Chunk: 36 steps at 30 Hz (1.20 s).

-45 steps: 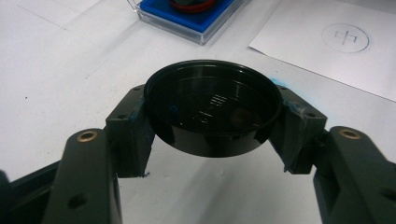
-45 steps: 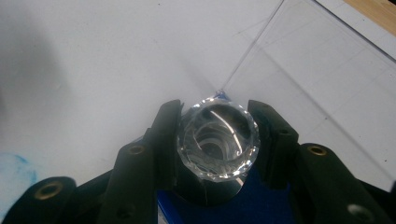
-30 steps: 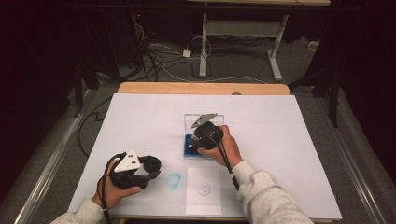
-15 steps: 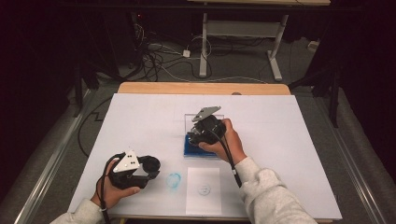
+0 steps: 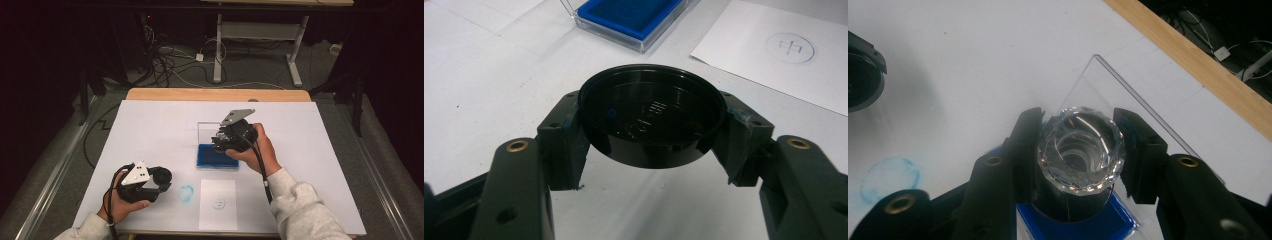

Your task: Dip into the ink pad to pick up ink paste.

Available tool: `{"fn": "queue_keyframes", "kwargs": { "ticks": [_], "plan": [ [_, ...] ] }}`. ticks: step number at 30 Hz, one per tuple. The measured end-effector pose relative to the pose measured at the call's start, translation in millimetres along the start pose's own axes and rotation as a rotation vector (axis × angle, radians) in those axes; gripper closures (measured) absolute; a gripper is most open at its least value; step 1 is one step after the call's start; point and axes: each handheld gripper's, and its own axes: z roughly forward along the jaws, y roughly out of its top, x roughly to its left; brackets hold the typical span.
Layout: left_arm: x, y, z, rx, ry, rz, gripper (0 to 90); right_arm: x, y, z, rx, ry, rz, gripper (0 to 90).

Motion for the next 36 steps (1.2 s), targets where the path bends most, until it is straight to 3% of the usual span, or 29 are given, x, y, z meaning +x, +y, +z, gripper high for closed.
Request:
{"fn": "queue_keyframes", "kwargs": {
  "ticks": [8, 16, 18, 23, 36],
  "plan": [
    [0.1, 0.0, 0.5, 0.007, -0.001, 0.006, 36.6, -3.9, -4.1, -10.5, 0.002, -0.01, -0.001, 56.8],
    [-0.1, 0.0, -0.2, 0.008, 0.001, 0.017, 36.6, -4.1, -22.6, 7.8, 0.054, 0.004, 0.013, 56.8],
    [1.7, 0.2, -1.0, 0.029, 0.003, 0.044, 36.6, -3.2, -28.0, 14.0, 0.068, 0.004, 0.014, 56.8],
    [-0.1, -0.1, 0.1, 0.011, 0.0, 0.016, 36.6, -3.5, -39.2, 26.2, 0.089, 0.015, 0.031, 56.8],
    [0.0, -0.5, 0.5, 0.015, -0.002, 0.019, 36.6, -6.3, -44.5, 34.5, 0.096, 0.018, 0.05, 56.7]
  ]
}}
